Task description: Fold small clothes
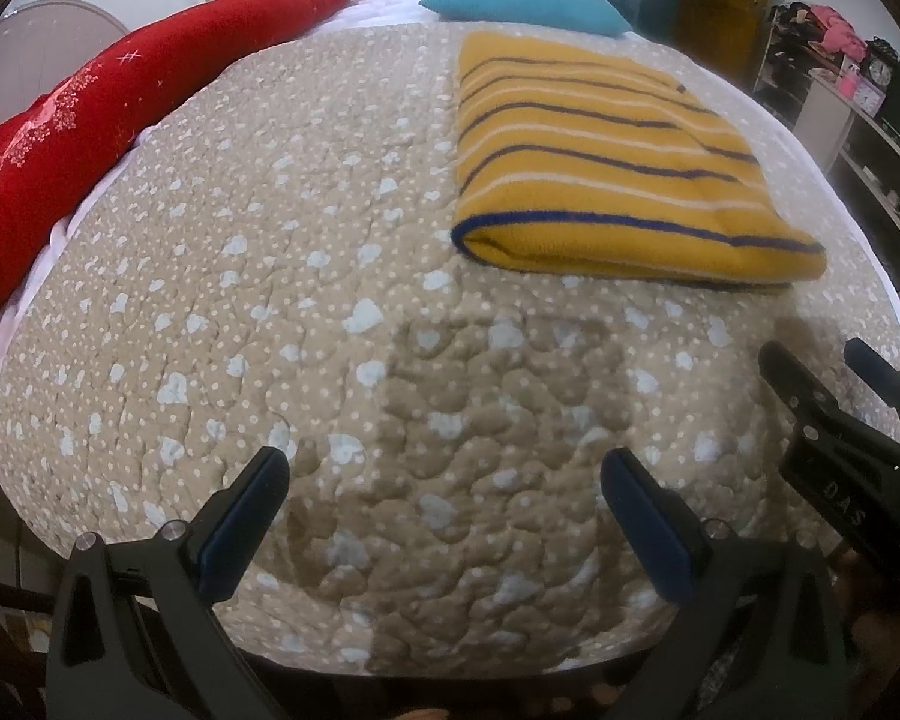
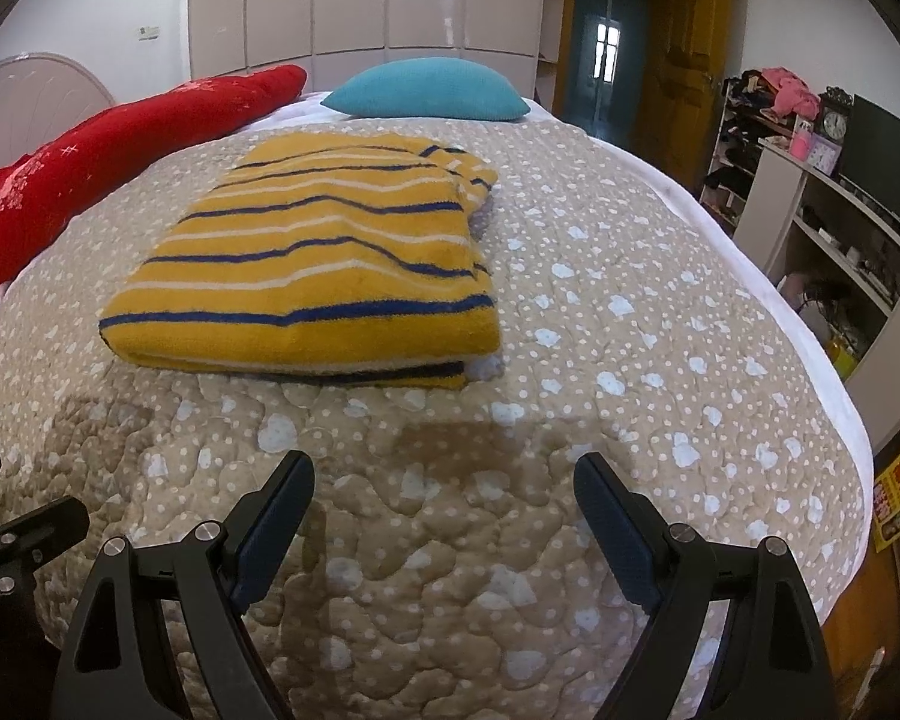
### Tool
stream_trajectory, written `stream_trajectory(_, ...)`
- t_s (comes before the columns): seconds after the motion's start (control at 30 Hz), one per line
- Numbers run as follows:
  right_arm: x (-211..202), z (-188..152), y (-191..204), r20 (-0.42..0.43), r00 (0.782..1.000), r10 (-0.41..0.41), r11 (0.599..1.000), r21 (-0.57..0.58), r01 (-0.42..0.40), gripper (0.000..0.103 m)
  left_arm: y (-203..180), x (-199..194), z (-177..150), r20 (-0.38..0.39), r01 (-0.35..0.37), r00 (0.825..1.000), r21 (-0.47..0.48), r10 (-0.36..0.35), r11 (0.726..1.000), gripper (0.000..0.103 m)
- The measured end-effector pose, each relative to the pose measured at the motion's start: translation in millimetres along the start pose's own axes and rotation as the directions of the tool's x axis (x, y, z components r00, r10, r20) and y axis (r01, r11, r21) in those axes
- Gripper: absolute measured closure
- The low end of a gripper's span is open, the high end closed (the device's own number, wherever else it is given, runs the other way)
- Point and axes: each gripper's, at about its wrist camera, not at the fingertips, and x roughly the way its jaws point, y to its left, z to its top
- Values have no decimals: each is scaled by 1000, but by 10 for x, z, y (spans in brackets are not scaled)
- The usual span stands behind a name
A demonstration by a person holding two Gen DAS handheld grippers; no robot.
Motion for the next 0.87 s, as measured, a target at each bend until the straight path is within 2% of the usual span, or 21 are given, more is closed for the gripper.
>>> stream_trajectory(0.37,-12,10,30,5,1000,-1,1000,-9,1,12,113,88,18,-29,1,1000,-37,-2,999,0)
stream_trajectory(0.87,54,58,81,-8,1000,7,1000,-24,-7,12,91,141,91,-19,28,999,-10,-28,1000,0)
